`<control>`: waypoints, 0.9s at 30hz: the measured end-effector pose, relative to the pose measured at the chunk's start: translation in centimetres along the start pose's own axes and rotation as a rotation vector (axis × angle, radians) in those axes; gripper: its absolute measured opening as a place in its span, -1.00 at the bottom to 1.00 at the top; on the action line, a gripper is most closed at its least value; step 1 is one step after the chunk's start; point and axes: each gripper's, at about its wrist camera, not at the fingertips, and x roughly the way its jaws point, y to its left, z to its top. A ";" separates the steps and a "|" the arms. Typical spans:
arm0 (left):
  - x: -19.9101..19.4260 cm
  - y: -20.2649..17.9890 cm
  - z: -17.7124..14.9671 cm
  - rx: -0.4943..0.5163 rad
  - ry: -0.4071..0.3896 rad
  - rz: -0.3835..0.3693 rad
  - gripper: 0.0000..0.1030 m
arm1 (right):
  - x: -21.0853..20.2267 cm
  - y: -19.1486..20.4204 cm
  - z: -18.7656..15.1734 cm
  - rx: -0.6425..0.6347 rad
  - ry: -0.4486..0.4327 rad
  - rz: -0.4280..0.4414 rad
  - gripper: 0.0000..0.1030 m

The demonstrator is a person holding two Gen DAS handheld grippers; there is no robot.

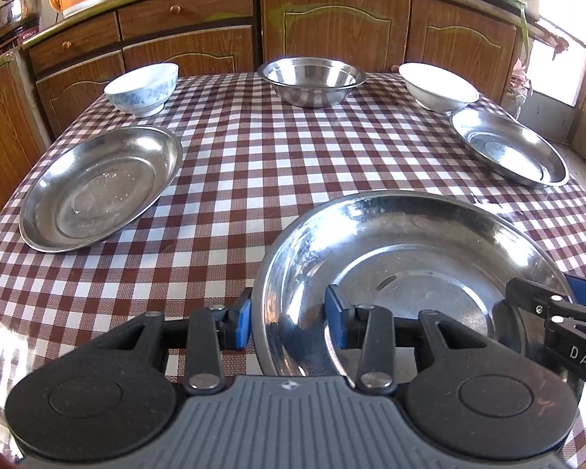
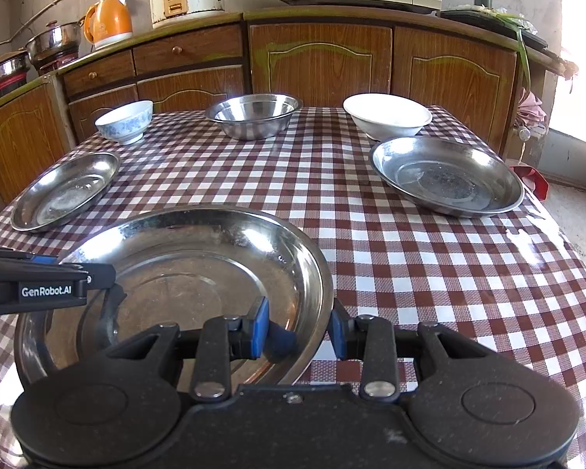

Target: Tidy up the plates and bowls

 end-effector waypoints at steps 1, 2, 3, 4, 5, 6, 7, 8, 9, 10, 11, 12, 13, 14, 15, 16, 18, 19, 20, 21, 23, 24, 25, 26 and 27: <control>0.1 0.0 0.0 -0.002 0.001 0.000 -0.23 | 0.0 0.0 -0.1 0.000 0.002 0.001 -0.20; 0.1 0.1 0.0 -0.002 0.002 0.001 -0.23 | 0.1 0.0 0.0 -0.002 0.003 0.001 -0.20; 0.1 0.1 0.0 -0.003 0.002 0.002 -0.23 | 0.2 0.0 0.0 -0.003 0.003 0.002 -0.20; 0.2 0.1 -0.1 -0.003 0.003 0.003 -0.23 | 0.3 0.0 0.0 -0.004 0.004 0.004 -0.20; 0.3 0.2 -0.1 -0.003 0.004 0.002 -0.23 | 0.4 0.1 0.0 -0.004 0.005 0.004 -0.20; 0.3 0.3 -0.1 -0.004 0.005 0.003 -0.23 | 0.5 0.0 0.0 -0.004 0.007 0.005 -0.20; 0.4 0.3 -0.2 -0.005 0.007 0.003 -0.22 | 0.6 0.0 0.0 -0.004 0.009 0.006 -0.20; 0.4 0.3 -0.2 -0.005 0.009 0.003 -0.22 | 0.6 0.1 0.0 -0.004 0.011 0.006 -0.20; 0.5 0.4 -0.2 -0.005 0.010 0.004 -0.22 | 0.7 0.1 -0.1 -0.004 0.012 0.007 -0.20; 0.5 0.4 -0.2 -0.005 0.012 0.004 -0.22 | 0.8 0.1 -0.1 -0.005 0.014 0.007 -0.20; 0.6 0.4 -0.3 -0.005 0.018 0.006 -0.22 | 0.8 0.1 -0.2 -0.004 0.016 0.008 -0.20; 0.7 0.5 -0.3 -0.006 0.020 0.005 -0.22 | 0.9 0.1 -0.2 -0.004 0.019 0.008 -0.20; 0.7 0.5 -0.3 -0.006 0.022 0.005 -0.22 | 1.0 0.2 -0.3 -0.004 0.021 0.008 -0.20; 0.8 0.5 -0.3 -0.006 0.023 0.003 -0.22 | 1.0 0.2 -0.3 -0.005 0.023 0.008 -0.20; 0.9 0.5 -0.4 -0.006 0.024 0.003 -0.22 | 1.1 0.2 -0.3 -0.005 0.024 0.007 -0.20; 0.9 0.5 -0.4 -0.005 0.023 0.004 -0.22 | 1.2 0.2 -0.4 -0.006 0.024 0.006 -0.20; 0.9 0.5 -0.4 -0.004 0.021 0.005 -0.22 | 1.2 0.3 -0.4 -0.007 0.023 0.004 -0.20; 0.9 0.5 -0.4 -0.003 0.021 0.005 -0.22 | 1.2 0.3 -0.4 -0.006 0.023 0.004 -0.20; 0.9 0.5 -0.4 -0.003 0.021 0.005 -0.21 | 1.2 0.3 -0.5 -0.006 0.023 0.005 -0.20; 0.9 0.5 -0.5 -0.003 0.021 0.005 -0.21 | 1.2 0.3 -0.5 -0.006 0.023 0.005 -0.20; 1.0 0.5 -0.5 -0.004 0.021 0.004 -0.21 | 1.2 0.3 -0.5 -0.006 0.023 0.005 -0.20; 1.0 0.5 -0.5 -0.005 0.022 0.003 -0.21 | 1.2 0.3 -0.5 -0.006 0.024 0.005 -0.20; 1.0 0.6 -0.5 -0.006 0.022 0.003 -0.21 | 1.2 0.3 -0.6 -0.005 0.025 0.005 -0.20; 1.0 0.6 -0.5 -0.006 0.022 0.003 -0.21 | 1.3 0.2 -0.6 -0.001 0.028 0.007 -0.20; 1.0 0.6 -0.5 -0.006 0.023 0.003 -0.21 | 1.3 0.2 -0.6 0.003 0.031 0.009 -0.20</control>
